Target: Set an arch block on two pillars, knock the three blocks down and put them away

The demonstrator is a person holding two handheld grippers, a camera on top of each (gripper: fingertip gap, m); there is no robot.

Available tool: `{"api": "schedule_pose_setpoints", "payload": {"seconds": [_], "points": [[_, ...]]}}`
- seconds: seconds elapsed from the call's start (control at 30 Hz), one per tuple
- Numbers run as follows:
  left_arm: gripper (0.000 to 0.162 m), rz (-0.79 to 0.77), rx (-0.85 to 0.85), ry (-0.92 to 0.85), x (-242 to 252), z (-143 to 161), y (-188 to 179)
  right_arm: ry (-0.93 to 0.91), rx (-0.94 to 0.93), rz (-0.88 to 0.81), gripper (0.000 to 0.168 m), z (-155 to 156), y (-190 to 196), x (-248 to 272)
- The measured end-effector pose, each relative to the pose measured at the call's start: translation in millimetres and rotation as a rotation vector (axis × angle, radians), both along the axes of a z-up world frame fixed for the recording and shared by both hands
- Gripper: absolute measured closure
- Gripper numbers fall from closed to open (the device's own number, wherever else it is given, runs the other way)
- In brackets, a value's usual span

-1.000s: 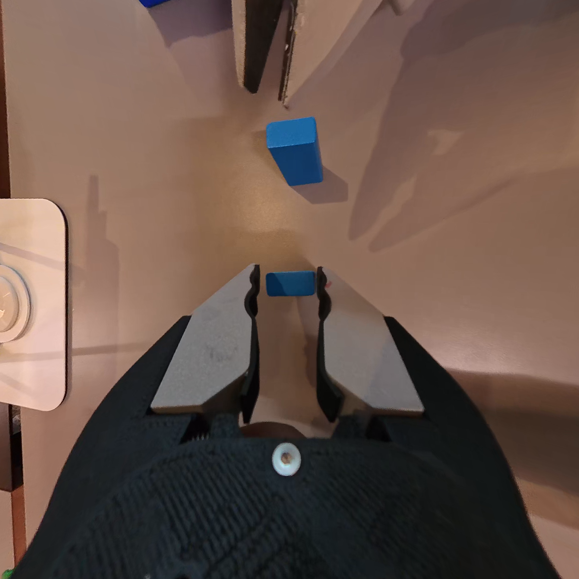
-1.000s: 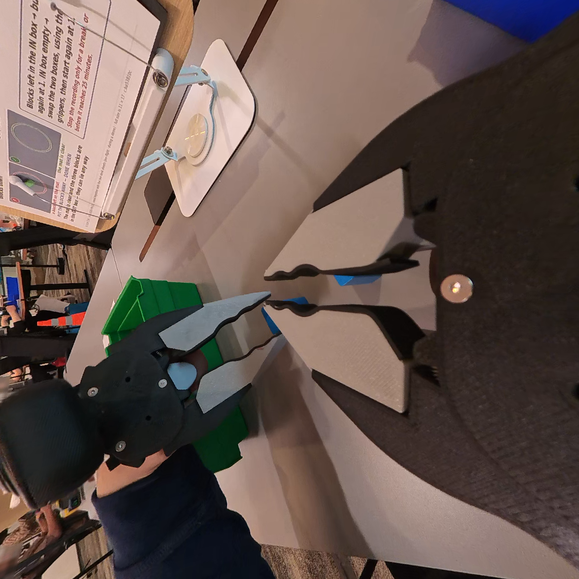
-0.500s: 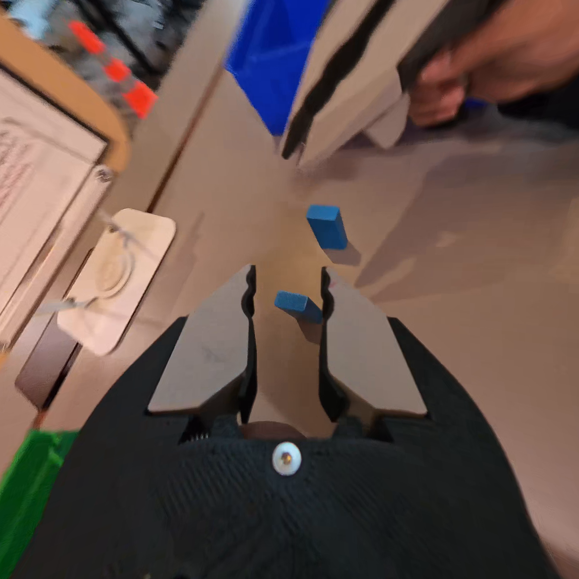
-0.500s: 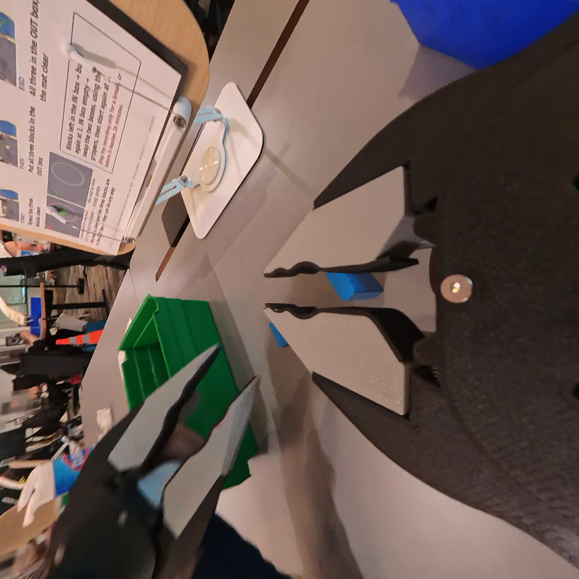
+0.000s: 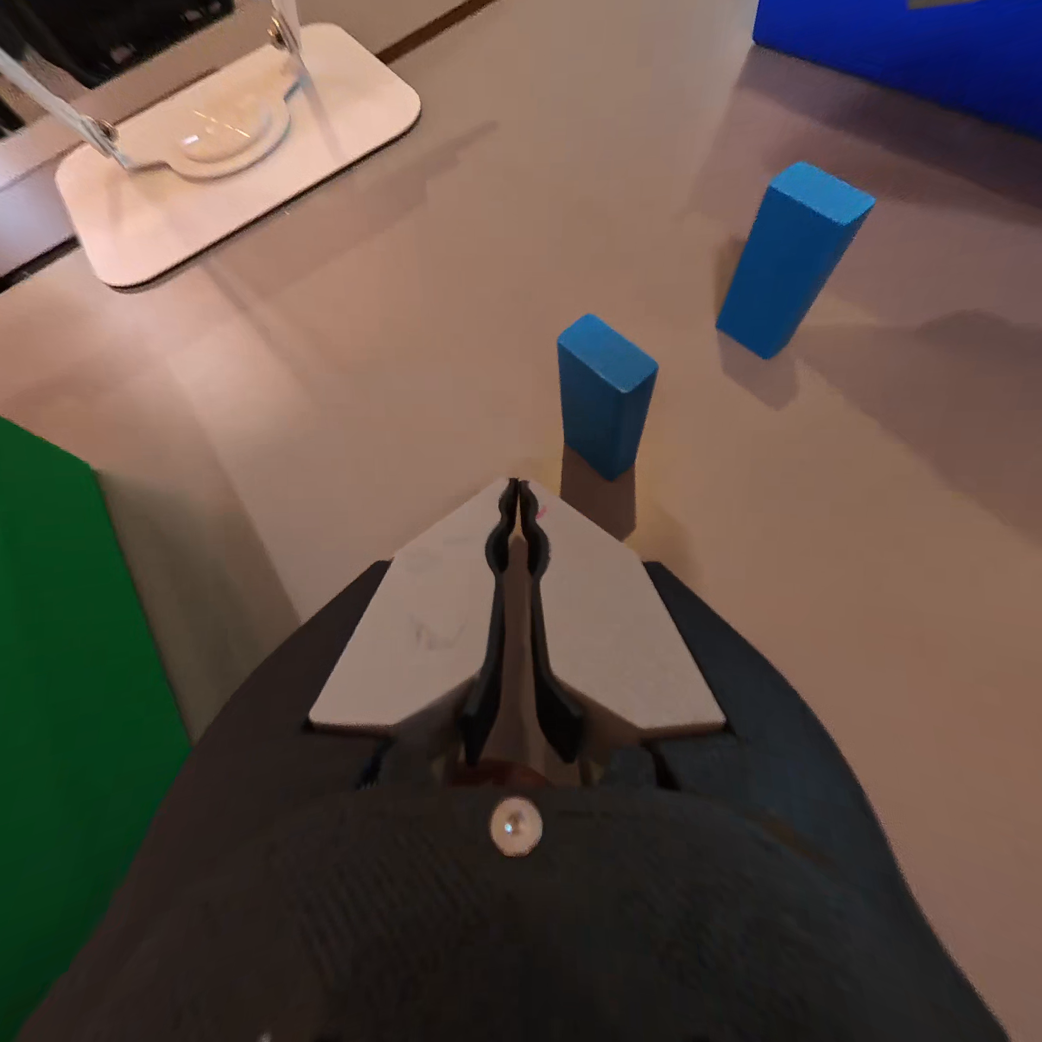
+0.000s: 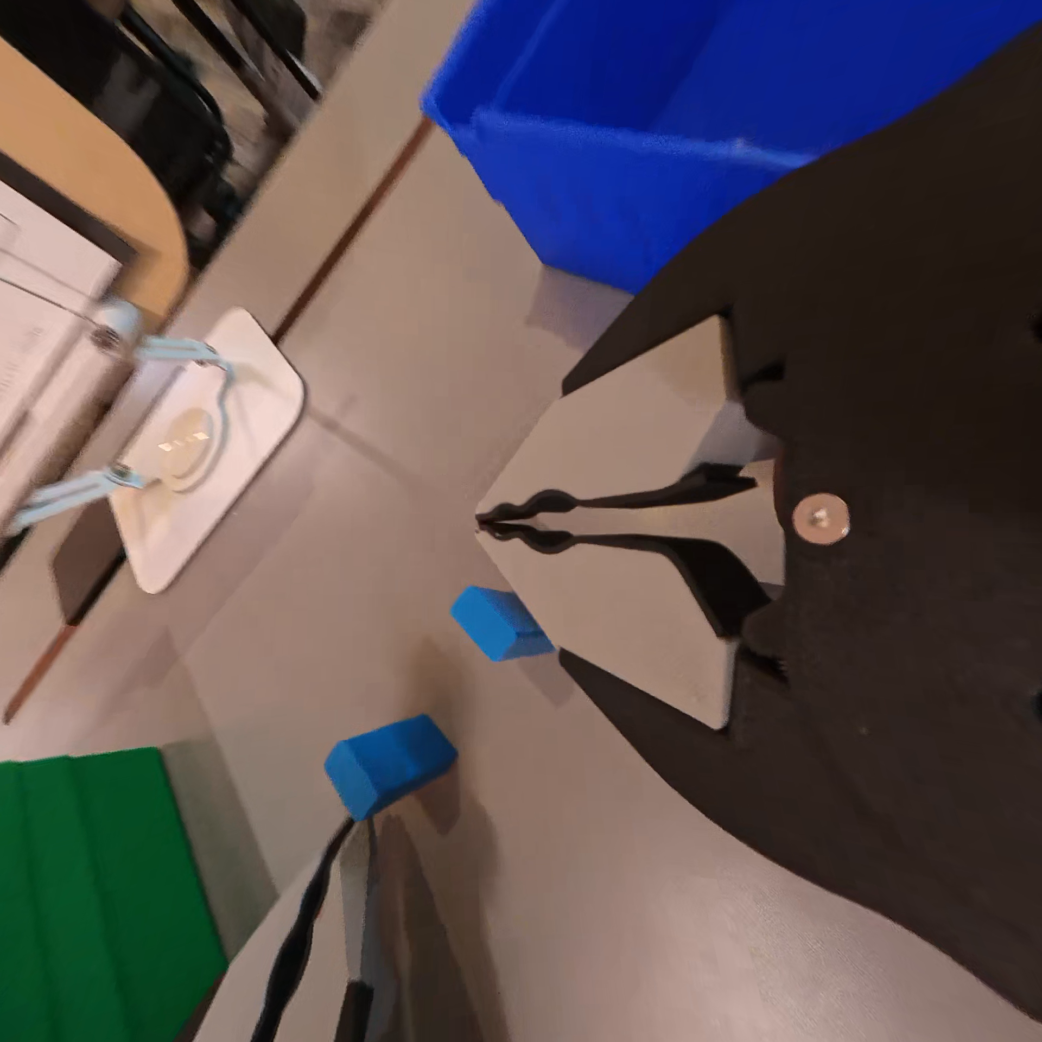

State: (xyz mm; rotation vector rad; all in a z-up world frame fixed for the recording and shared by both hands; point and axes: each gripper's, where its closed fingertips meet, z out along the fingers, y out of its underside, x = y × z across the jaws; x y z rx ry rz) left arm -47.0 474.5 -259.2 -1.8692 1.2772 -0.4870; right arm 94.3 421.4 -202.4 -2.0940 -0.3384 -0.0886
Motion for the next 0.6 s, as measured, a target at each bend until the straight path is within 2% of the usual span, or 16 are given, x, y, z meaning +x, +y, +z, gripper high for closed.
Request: {"api": "schedule_pose_setpoints", "payload": {"seconds": [0.17, 0.43, 0.6], "points": [[0.16, -0.027, -0.029, 0.028, 8, -12, 0, 0.063, -0.246, 0.051, 0.168, -48, -10, -13], [0.159, -0.054, -0.02, 0.088, 17, -21, 5, 0.074, -0.374, 0.072, 0.168, -75, -15, -19], [0.159, -0.074, -0.022, 0.093, 23, -22, 4, 0.088, -0.372, 0.079, 0.168, -80, -11, -25]]}}
